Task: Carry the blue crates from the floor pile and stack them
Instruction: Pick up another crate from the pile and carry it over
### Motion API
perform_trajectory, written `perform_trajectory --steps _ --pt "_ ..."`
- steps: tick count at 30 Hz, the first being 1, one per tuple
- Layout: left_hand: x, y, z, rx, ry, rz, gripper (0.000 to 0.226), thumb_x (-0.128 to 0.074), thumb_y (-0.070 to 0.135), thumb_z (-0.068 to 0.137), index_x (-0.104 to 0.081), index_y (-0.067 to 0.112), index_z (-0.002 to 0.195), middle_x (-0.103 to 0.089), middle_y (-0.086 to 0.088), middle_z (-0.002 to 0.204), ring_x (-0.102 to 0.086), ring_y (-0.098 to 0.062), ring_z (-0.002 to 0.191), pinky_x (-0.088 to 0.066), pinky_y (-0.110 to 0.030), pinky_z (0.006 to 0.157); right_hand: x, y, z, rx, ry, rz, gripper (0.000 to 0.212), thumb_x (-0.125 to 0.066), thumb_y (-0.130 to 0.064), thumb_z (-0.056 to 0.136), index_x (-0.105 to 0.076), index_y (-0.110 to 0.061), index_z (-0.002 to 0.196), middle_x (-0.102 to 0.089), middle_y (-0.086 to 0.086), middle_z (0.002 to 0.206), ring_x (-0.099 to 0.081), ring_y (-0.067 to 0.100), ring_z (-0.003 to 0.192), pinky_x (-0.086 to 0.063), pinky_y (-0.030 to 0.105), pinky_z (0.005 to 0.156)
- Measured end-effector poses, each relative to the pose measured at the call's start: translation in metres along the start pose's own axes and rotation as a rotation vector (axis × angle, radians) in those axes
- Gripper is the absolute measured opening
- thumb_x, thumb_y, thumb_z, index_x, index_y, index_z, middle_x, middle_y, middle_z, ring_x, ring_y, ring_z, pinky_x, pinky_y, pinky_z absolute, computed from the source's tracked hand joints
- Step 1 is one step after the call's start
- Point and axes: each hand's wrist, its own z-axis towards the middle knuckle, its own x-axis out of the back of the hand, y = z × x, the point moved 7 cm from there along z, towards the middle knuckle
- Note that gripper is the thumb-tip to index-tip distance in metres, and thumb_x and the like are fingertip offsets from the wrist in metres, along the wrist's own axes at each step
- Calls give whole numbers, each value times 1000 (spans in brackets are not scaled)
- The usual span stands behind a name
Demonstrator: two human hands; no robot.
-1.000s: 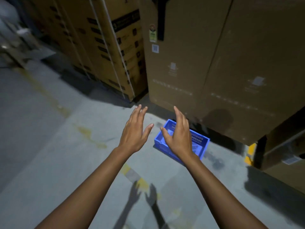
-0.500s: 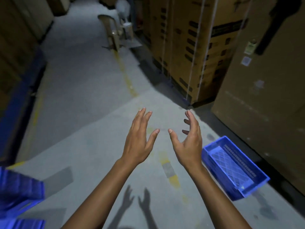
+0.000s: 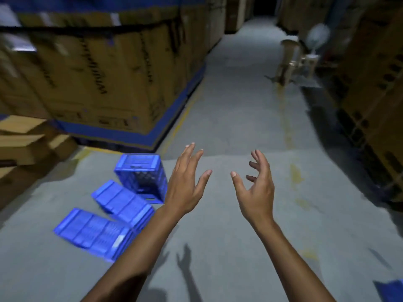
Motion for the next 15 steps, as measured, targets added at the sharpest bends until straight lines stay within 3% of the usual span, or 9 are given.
perform_trajectory --steps 6,11,13,15 --pt "130 -103 -48 180 194 130 54 -44 42 97 -46 10 140 -34 -9 154 -28 -23 144 -28 -39 115 -153 -71 -13 105 -227 134 73 -70 -22 85 -31 -20 146 -45 -4 143 -51 10 120 -53 38 87" --pt "206 -184 -80 312 273 248 52 -45 41 97 -43 12 141 -35 -7 153 -31 -23 142 -32 -42 113 -266 -114 -24 167 -357 226 72 -67 -28 83 -30 -25 145 -46 -4 142 -52 12 121 -52 45 89" --pt "234 -215 -84 355 295 297 54 -44 43 97 -44 12 141 -35 -7 153 -31 -22 142 -31 -37 113 -311 -125 -26 183 -404 255 71 -66 -29 84 -31 -24 145 -46 -6 142 -52 15 122 -50 48 92" --pt "261 -245 -84 381 306 353 55 -43 45 96 -44 12 141 -34 -7 154 -30 -21 142 -30 -33 112 -355 -136 -25 180 -436 279 71 -65 -31 84 -33 -20 146 -47 -5 142 -51 15 123 -48 39 97"
